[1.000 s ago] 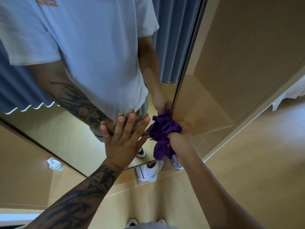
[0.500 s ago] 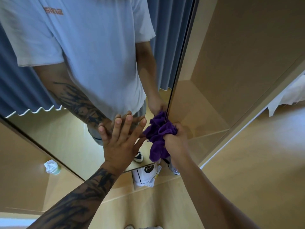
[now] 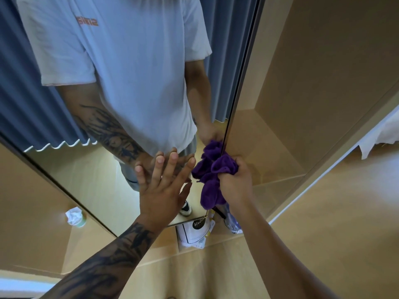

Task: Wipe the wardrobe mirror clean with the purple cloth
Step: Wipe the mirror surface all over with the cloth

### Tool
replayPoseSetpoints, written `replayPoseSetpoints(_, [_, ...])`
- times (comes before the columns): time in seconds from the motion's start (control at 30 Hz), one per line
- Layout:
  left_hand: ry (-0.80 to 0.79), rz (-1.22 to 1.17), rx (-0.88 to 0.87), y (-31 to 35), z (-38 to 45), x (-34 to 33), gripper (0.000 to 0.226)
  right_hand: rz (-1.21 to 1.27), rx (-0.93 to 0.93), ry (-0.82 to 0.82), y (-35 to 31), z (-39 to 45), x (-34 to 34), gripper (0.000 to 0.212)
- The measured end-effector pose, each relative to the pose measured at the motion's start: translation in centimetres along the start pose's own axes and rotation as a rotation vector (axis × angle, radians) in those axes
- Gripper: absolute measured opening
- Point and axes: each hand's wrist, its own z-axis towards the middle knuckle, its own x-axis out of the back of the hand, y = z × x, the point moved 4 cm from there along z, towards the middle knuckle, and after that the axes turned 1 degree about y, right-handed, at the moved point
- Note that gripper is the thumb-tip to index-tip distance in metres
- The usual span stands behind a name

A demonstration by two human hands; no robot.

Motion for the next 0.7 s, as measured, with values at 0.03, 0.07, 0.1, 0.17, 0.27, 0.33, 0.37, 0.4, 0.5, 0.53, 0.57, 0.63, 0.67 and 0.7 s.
replayPoseSetpoints(0.03, [-0.011, 0.001, 0.003, 0.0, 0.0, 0.1, 0.072, -0.002, 0.046, 0.006, -1.0, 0.3, 0.2, 0.035])
replayPoseSetpoints(0.07, [-0.023, 0.004, 0.006, 0.1, -0.1, 0.2, 0.073, 0.0, 0.093, 0.012, -1.9, 0.4, 0.3, 0.034])
replayPoseSetpoints(0.1, [-0.032, 0.008, 0.008, 0.2, -0.1, 0.4, 0.075, 0.006, 0.133, 0.02, -2.4, 0.3, 0.4, 0.034])
replayPoseSetpoints(0.17, [-0.048, 0.004, 0.015, 0.3, 0.0, 0.7, 0.079, 0.018, 0.173, 0.035, -2.4, -0.4, 0.4, 0.037])
replayPoseSetpoints(0.27, [-0.08, -0.025, 0.024, 0.5, 0.2, 1.5, 0.087, 0.0, 0.123, 0.028, -0.5, -1.5, 0.1, 0.035])
replayPoseSetpoints(0.33, [-0.112, -0.04, 0.023, 0.6, 0.3, 2.3, 0.089, -0.042, 0.07, -0.006, 0.4, -1.8, -0.1, 0.036])
replayPoseSetpoints(0.37, [-0.127, -0.041, 0.016, 0.6, 0.4, 2.7, 0.09, -0.053, 0.062, -0.013, 0.3, -1.8, -0.1, 0.036])
replayPoseSetpoints(0.4, [-0.14, -0.037, 0.009, 0.6, 0.5, 3.1, 0.091, -0.052, 0.068, -0.006, -0.1, -1.7, 0.0, 0.037])
replayPoseSetpoints(0.5, [-0.18, -0.031, 0.014, 0.7, 1.3, 4.3, 0.091, -0.003, 0.138, 0.041, -2.4, -1.4, 0.2, 0.039])
replayPoseSetpoints(0.53, [-0.183, -0.042, 0.024, 0.7, 1.7, 4.8, 0.089, 0.016, 0.171, 0.056, -3.3, -1.3, 0.3, 0.04])
replayPoseSetpoints(0.57, [-0.176, -0.057, 0.036, 0.7, 2.2, 5.4, 0.085, 0.032, 0.199, 0.066, -3.9, -1.3, 0.4, 0.041])
replayPoseSetpoints(0.63, [-0.133, -0.087, 0.045, 0.7, 3.4, 6.4, 0.074, 0.035, 0.229, 0.075, -4.2, -1.7, 0.4, 0.044])
replayPoseSetpoints(0.67, [-0.108, -0.094, 0.043, 0.6, 4.2, 6.8, 0.069, 0.022, 0.229, 0.073, -3.9, -2.0, 0.3, 0.045])
replayPoseSetpoints(0.7, [-0.086, -0.095, 0.042, 0.5, 4.9, 7.3, 0.066, 0.005, 0.211, 0.066, -3.3, -2.2, 0.2, 0.046])
